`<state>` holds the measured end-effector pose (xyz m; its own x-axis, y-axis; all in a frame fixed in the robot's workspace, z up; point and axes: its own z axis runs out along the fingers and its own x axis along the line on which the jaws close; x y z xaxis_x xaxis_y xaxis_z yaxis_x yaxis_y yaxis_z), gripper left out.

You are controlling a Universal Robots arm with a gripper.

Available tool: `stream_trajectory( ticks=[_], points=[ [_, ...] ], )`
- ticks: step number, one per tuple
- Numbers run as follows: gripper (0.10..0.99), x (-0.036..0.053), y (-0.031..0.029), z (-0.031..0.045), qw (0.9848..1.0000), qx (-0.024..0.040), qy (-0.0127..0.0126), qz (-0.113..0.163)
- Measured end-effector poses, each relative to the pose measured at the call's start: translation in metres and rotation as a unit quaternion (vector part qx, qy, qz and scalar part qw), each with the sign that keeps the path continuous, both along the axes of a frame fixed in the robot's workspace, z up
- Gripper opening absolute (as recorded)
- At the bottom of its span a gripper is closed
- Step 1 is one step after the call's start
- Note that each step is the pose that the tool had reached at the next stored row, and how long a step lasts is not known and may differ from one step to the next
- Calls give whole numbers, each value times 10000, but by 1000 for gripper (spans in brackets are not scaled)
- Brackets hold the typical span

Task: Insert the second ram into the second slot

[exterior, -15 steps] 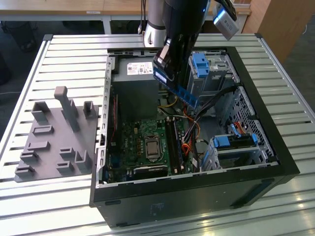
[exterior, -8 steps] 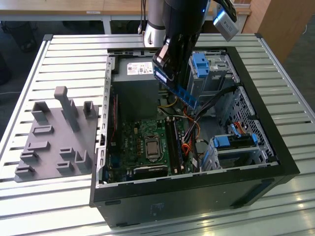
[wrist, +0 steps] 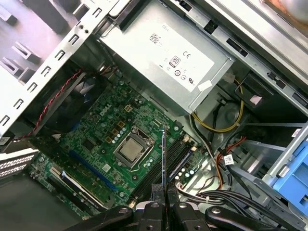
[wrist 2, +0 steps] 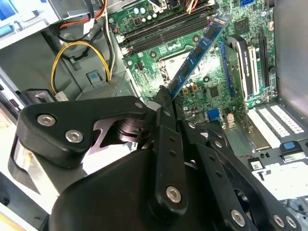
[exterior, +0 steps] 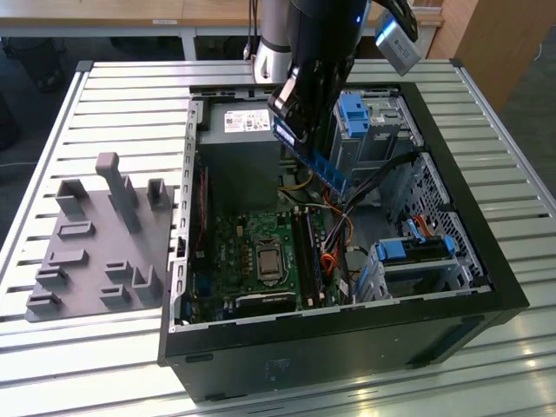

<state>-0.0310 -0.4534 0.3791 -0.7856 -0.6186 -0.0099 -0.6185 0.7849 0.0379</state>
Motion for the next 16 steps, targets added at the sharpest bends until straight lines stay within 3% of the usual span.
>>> stream_trajectory(
  ticks=[16],
  points=[
    [137, 0, 0, -2, 9988, 0, 0, -494]
  ],
)
